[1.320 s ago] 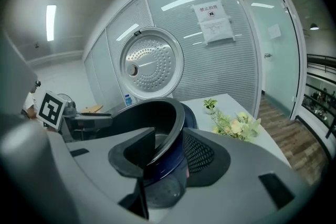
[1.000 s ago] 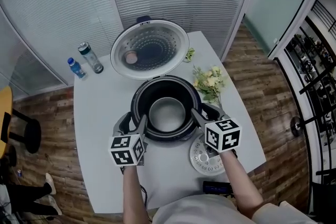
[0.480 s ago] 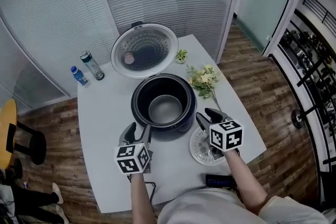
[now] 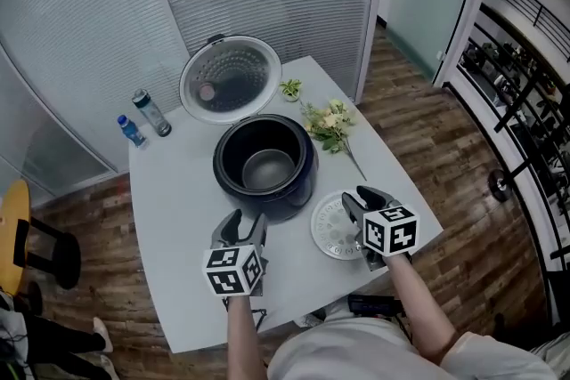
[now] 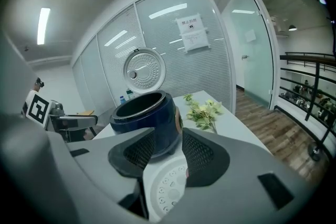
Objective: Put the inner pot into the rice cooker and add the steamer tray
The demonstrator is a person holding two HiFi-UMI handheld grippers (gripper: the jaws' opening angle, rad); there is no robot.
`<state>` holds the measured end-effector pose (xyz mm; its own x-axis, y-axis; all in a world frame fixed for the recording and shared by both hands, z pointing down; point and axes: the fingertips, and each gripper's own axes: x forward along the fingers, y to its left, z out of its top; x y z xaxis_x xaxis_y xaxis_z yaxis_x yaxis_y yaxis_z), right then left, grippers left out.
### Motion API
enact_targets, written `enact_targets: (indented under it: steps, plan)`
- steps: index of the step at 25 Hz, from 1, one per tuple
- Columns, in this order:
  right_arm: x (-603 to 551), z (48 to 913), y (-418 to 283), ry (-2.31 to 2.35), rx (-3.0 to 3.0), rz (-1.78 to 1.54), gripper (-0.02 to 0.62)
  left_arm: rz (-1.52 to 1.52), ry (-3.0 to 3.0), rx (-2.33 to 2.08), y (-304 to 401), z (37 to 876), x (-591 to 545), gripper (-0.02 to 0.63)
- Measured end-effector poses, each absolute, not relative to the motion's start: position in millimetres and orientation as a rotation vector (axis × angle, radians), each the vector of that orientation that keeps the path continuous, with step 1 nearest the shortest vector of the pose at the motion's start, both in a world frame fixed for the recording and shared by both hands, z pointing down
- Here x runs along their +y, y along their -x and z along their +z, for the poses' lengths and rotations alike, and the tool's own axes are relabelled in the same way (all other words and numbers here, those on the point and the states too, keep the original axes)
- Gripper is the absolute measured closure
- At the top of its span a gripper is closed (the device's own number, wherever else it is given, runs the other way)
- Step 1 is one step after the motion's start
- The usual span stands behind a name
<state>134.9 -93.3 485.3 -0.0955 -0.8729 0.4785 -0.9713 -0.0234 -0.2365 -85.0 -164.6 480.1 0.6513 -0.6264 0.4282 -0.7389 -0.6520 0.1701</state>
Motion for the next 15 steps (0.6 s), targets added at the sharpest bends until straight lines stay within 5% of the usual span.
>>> enact_targets:
  steps: [15]
  plan:
    - [-57, 525, -175, -1.932, -1.979, 0.851, 0.434, 0.534, -2.429, -1.013, 44, 525, -120, 0.388]
